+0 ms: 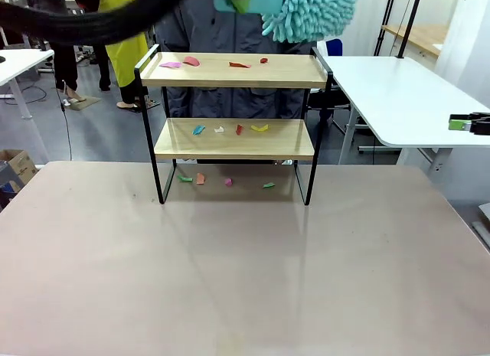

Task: Clean the shelf.
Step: Clean the specific section of the Shelf indicated by the human with the Duster.

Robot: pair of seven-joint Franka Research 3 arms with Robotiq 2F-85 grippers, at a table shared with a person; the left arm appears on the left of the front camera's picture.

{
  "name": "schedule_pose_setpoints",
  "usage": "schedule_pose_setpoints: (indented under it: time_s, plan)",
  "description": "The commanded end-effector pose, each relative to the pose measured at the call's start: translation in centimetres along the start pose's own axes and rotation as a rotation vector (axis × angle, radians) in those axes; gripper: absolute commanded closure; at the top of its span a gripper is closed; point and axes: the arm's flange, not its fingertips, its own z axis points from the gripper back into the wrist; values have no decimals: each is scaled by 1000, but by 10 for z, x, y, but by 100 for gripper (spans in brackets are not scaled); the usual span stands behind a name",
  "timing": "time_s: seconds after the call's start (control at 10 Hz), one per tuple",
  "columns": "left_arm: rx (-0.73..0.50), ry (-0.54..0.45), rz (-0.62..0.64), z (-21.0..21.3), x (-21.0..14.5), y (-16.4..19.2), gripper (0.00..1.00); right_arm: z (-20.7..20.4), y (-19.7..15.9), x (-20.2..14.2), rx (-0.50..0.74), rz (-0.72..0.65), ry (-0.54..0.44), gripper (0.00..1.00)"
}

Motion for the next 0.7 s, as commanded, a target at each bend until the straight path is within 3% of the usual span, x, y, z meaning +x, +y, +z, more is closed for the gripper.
schedule_pose_setpoints:
  time_s: [0.0, 0.2, 0.3, 0.4, 0.6]
  plan:
    - [132, -16, 81, -13, 24, -29, 86, -1, 2, 3, -5, 6, 1, 0]
    - [193, -28, 139, -35, 27, -50, 86, -1, 2, 3, -5, 6, 1, 0]
    - [201, 31, 192, -46, 31, -51, 86, -1, 2, 3, -5, 6, 1, 0]
    - [149, -19, 112, -30, 13, -39, 86, -1, 2, 3, -5, 6, 1, 0]
    - [149, -19, 112, -30, 13, -39, 86, -1, 2, 3, -5, 6, 1, 0]
